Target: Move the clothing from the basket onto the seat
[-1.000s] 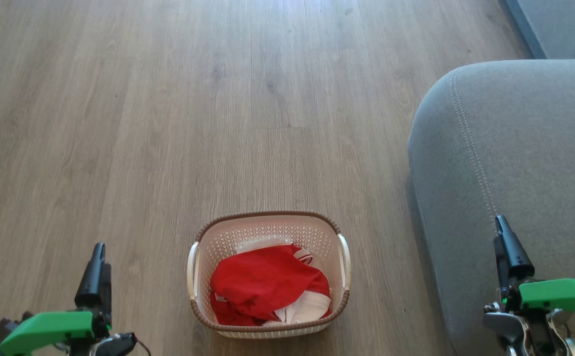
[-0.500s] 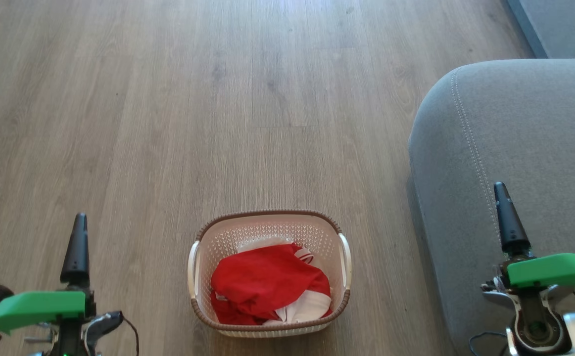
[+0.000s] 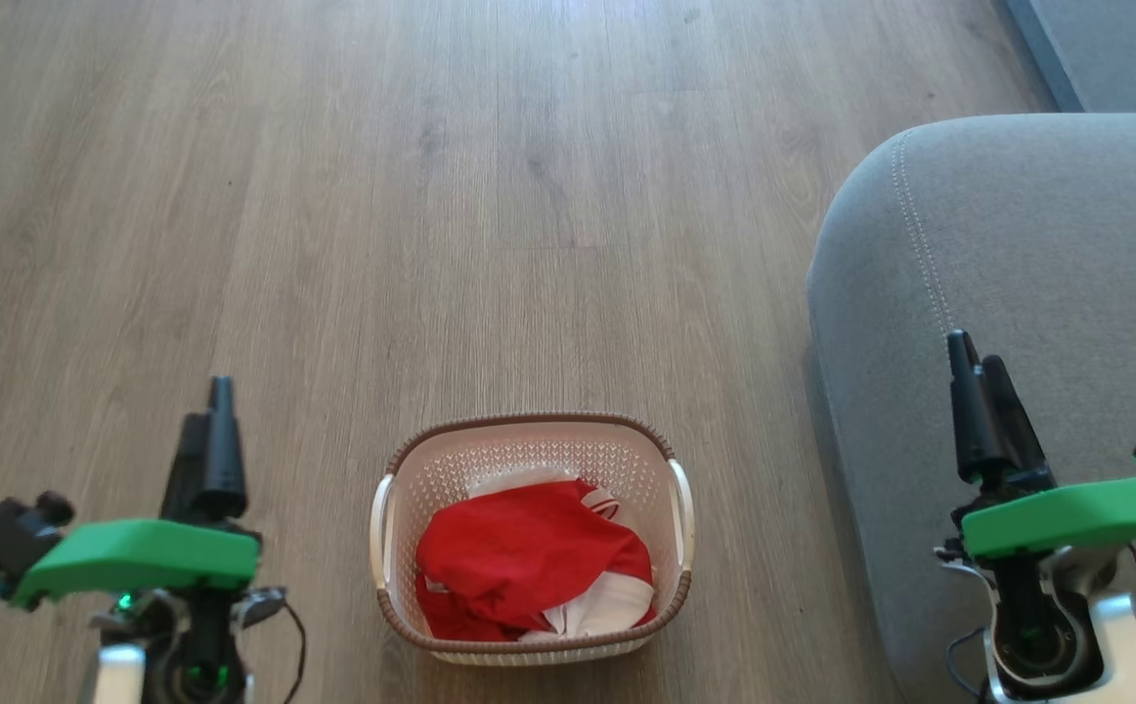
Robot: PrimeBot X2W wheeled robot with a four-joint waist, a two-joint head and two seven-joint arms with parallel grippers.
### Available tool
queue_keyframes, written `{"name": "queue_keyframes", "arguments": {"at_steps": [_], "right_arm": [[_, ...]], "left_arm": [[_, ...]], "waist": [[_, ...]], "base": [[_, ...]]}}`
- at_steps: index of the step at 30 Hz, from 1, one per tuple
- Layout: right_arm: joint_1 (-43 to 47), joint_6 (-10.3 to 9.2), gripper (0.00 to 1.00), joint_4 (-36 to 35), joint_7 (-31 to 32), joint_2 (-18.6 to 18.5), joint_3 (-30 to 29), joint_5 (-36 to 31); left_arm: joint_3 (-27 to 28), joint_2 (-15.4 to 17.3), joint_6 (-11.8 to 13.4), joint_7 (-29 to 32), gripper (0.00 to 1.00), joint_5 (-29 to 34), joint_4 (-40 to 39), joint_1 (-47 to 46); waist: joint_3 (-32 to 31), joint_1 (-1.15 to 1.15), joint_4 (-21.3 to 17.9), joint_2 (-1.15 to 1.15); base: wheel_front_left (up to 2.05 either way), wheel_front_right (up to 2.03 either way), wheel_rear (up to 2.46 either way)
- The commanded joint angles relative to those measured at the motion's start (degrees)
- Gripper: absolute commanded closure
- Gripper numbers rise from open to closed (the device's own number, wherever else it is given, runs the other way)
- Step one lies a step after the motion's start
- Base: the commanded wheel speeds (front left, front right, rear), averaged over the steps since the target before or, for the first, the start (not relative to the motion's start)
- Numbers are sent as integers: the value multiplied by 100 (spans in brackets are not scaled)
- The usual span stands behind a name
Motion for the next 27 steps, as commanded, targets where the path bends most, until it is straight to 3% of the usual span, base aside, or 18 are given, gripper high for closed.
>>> {"name": "queue_keyframes", "arguments": {"at_steps": [1,17,27], "right_arm": [[-378,3,0,-305,-67,-118,106,-231],[-364,3,0,-495,-321,-317,608,-1532],[-356,3,0,-507,-489,-334,765,-2213]], "left_arm": [[6,56,99,-73,0,198,-277,-251],[-1174,154,679,-324,0,2186,-431,-297],[-2046,546,1617,-492,0,3007,-128,-403]], "waist": [[-3,0,-2,0],[10,0,-7,0],[-7,0,-11,0]], "base": [[0,0,0],[0,0,0],[0,0,0]]}}
